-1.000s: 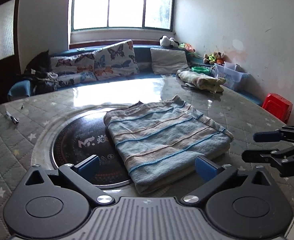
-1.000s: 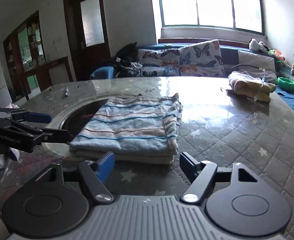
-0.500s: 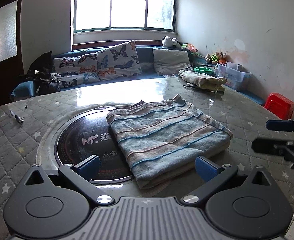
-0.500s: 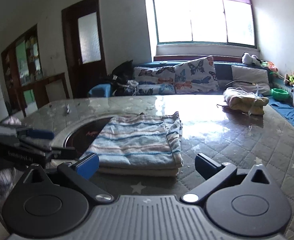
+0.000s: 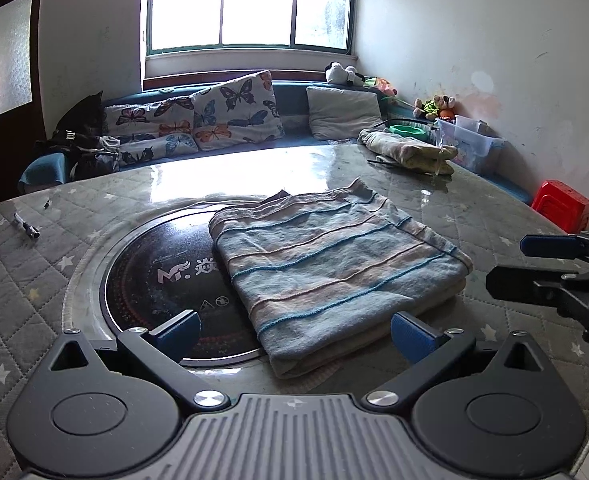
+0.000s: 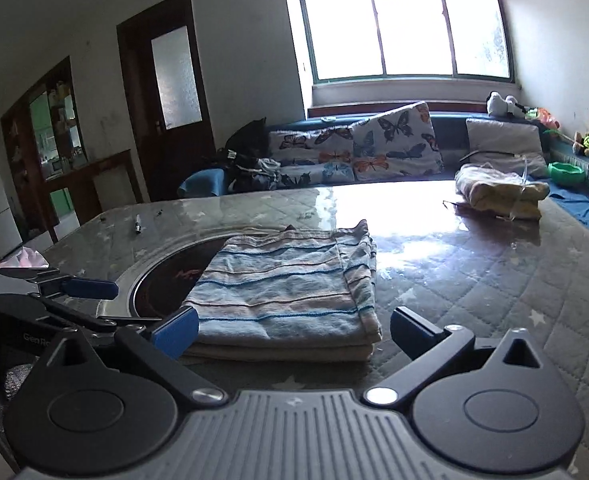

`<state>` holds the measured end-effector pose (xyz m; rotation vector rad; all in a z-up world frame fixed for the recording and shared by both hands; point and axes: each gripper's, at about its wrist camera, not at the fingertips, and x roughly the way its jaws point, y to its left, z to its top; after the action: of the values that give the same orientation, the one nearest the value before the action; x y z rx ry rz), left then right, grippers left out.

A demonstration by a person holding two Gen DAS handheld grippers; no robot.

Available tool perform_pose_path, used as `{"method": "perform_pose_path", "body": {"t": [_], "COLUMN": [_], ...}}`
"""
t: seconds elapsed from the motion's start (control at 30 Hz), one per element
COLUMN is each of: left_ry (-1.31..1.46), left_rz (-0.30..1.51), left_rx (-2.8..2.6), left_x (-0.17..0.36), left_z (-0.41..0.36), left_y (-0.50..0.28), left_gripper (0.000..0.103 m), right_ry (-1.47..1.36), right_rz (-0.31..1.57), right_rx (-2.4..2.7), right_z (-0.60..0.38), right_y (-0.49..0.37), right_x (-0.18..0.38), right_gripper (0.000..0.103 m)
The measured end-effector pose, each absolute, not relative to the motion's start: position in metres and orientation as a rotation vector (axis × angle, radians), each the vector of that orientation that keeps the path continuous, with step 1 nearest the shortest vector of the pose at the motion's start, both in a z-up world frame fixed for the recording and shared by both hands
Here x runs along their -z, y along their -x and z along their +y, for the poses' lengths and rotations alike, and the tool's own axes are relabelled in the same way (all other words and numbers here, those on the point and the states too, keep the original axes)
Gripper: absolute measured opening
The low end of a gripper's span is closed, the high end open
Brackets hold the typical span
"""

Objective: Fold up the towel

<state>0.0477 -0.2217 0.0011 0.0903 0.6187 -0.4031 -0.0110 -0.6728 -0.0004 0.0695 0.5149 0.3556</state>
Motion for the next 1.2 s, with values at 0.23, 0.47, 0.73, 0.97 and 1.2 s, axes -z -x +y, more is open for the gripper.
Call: {"method": "perform_pose_path", "body": {"t": [0.23, 0.47, 0.73, 0.97, 1.2], "left_ry": [-0.088, -0.081, -0.06, -0.037, -0.005], "left_rz": [0.648, 0.676, 0.694, 0.703, 0.729], "left_rx": [0.379, 0.351, 0.317, 0.282, 0.273], "left_x": [0.003, 0.008, 0.011, 0.009, 0.014], "left_z": [-0.223, -0.225, -0.224, -0.219, -0.215], "left_y": [-0.067, -0.088, -0.107, -0.126, -0.144], "left_gripper": [0.103, 0.103, 0.103, 0.103, 0.1], "right_ry": [-0.053, -0.054, -0.089, -0.103, -0.1], "right_rz": [0.573, 0.601, 0.656, 0.722, 0.781], "right_rx": [-0.37, -0.357, -0.343, -0.339, -0.361], "right_z": [-0.67, -0.672, -0.681, -0.683, -0.68], "right_y": [-0.012, -0.036, -0.066, -0.097, -0.128], "right_x": [0.009, 0.014, 0.022, 0.031, 0.04], "right_gripper": [0.102, 0.097, 0.092, 0.087, 0.065]}}
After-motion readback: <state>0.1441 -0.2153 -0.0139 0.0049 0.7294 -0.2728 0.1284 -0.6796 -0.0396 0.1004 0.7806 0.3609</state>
